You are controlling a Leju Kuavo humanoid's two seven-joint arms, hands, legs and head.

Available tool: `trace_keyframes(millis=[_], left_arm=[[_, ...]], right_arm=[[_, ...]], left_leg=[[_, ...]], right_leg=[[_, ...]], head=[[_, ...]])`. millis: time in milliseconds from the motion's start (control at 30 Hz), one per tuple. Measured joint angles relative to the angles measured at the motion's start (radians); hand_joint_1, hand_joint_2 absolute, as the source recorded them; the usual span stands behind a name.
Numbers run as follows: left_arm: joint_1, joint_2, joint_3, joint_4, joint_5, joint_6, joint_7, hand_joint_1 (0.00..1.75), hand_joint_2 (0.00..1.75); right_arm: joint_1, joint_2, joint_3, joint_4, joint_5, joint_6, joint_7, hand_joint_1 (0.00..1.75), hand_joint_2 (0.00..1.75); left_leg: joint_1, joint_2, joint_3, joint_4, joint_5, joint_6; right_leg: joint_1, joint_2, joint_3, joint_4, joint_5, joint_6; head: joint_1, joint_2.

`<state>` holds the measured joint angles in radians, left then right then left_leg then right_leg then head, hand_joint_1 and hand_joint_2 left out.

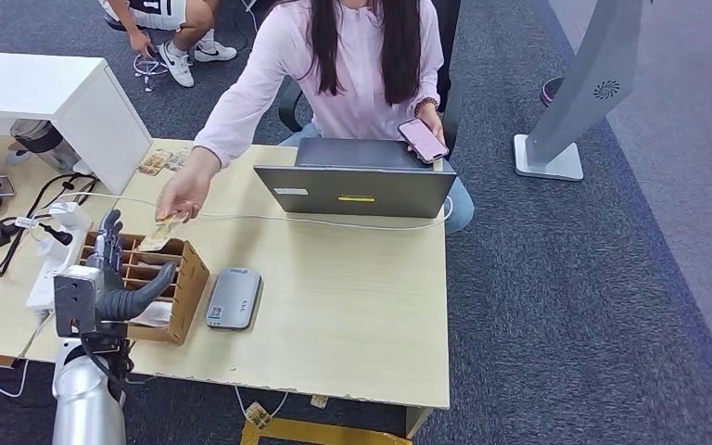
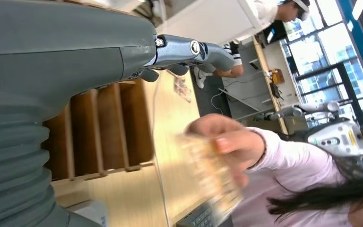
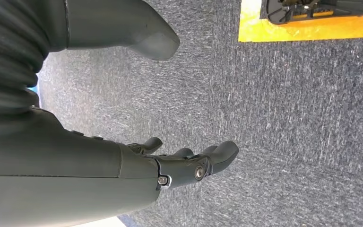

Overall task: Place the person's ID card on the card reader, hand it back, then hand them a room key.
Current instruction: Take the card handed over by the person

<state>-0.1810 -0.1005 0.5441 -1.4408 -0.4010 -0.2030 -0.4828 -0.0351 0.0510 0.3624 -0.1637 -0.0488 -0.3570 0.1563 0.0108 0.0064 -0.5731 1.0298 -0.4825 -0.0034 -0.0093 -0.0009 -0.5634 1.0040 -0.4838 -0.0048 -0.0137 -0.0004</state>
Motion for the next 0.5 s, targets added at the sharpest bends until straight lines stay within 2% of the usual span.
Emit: trace_keyframes(millis=[200,500], left_arm=[[-0.057,0.066,-0.138,-0.018,-0.128,0.062,0.083,0.00,1.75],[-0.089,0.180,-0.328,-0.064,-0.327,0.173,0.220,0.00,1.75]], right_arm=[[0.000,-0.004,0.002,0.001,0.000,0.008,-0.002,0.00,1.75],[0.000,-0.008,0.007,0.003,0.000,0.024,-0.003,0.00,1.75]], left_leg=[[0.000,0.000,0.000,0.000,0.000,0.000],[0.000,0.000,0.000,0.000,0.000,0.000]], right_leg=[[0.000,0.000,0.000,0.000,0.000,0.000],[0.000,0.000,0.000,0.000,0.000,0.000]], head=[[0.000,0.000],[0.000,0.000]])
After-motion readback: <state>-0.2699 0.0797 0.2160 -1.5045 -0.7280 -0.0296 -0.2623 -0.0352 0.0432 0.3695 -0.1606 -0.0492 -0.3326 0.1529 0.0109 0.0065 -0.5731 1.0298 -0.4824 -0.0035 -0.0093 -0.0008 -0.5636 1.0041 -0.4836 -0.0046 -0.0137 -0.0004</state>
